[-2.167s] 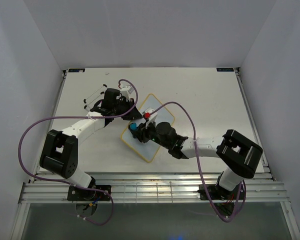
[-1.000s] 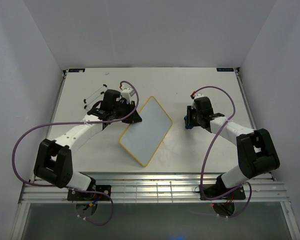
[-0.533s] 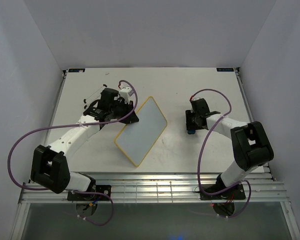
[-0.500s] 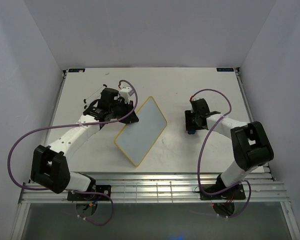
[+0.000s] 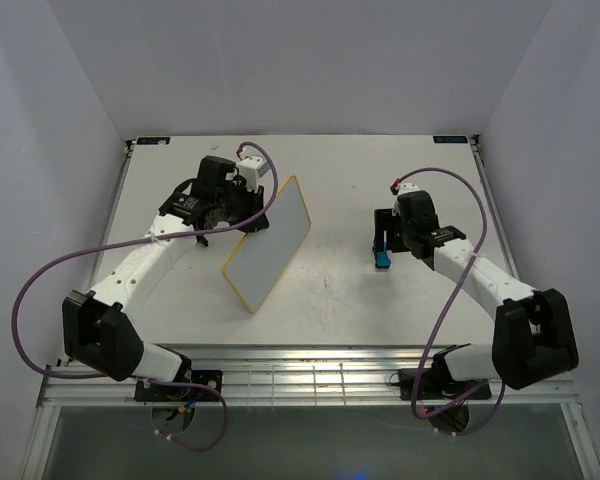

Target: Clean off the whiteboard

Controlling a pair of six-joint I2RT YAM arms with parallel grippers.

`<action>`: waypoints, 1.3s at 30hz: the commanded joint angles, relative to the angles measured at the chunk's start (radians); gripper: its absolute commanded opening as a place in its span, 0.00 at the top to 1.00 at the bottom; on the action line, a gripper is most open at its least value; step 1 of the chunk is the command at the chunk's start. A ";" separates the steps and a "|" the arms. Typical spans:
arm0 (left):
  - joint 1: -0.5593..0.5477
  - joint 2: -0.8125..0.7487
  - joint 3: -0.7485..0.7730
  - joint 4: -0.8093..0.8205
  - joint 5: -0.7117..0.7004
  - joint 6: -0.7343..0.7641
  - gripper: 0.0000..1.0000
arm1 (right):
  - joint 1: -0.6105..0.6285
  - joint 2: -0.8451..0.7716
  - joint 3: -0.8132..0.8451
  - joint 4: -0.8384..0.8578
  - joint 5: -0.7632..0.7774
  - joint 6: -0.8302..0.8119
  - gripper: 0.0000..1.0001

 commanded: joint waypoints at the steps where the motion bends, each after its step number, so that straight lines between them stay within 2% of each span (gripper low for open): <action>1: -0.001 0.006 0.120 -0.026 -0.022 0.069 1.00 | -0.008 -0.109 -0.036 -0.033 -0.026 -0.021 0.28; 9: 0.022 0.118 0.367 -0.123 -0.045 0.204 1.00 | -0.009 -0.319 -0.111 -0.036 -0.081 -0.022 0.25; 13: 0.076 0.180 0.493 -0.147 -0.111 0.278 1.00 | -0.009 -0.351 -0.131 -0.021 -0.150 -0.028 0.25; 17: 0.165 0.238 0.648 -0.182 -0.048 0.350 1.00 | -0.008 -0.353 -0.140 -0.024 -0.194 -0.038 0.23; 19: 0.185 0.256 0.694 -0.184 -0.074 0.413 1.00 | -0.006 -0.361 -0.145 -0.015 -0.233 -0.039 0.21; 24: 0.211 0.261 0.697 -0.173 -0.180 0.479 1.00 | 0.004 -0.391 -0.159 -0.005 -0.263 -0.044 0.14; 28: 0.239 0.257 0.647 -0.129 -0.230 0.513 1.00 | 0.014 -0.402 -0.171 0.005 -0.266 -0.045 0.14; 32: 0.245 0.267 0.605 -0.091 -0.241 0.600 1.00 | 0.017 -0.388 -0.165 0.001 -0.279 -0.053 0.11; 35: 0.259 0.234 0.565 -0.069 -0.220 0.631 1.00 | 0.018 -0.391 -0.166 -0.001 -0.271 -0.054 0.02; 37: 0.262 0.204 0.524 -0.058 -0.200 0.675 1.00 | 0.018 -0.396 -0.169 0.002 -0.276 -0.054 0.10; 39: 0.265 0.171 0.484 -0.038 -0.214 0.685 1.00 | 0.020 -0.401 -0.171 0.005 -0.280 -0.054 0.10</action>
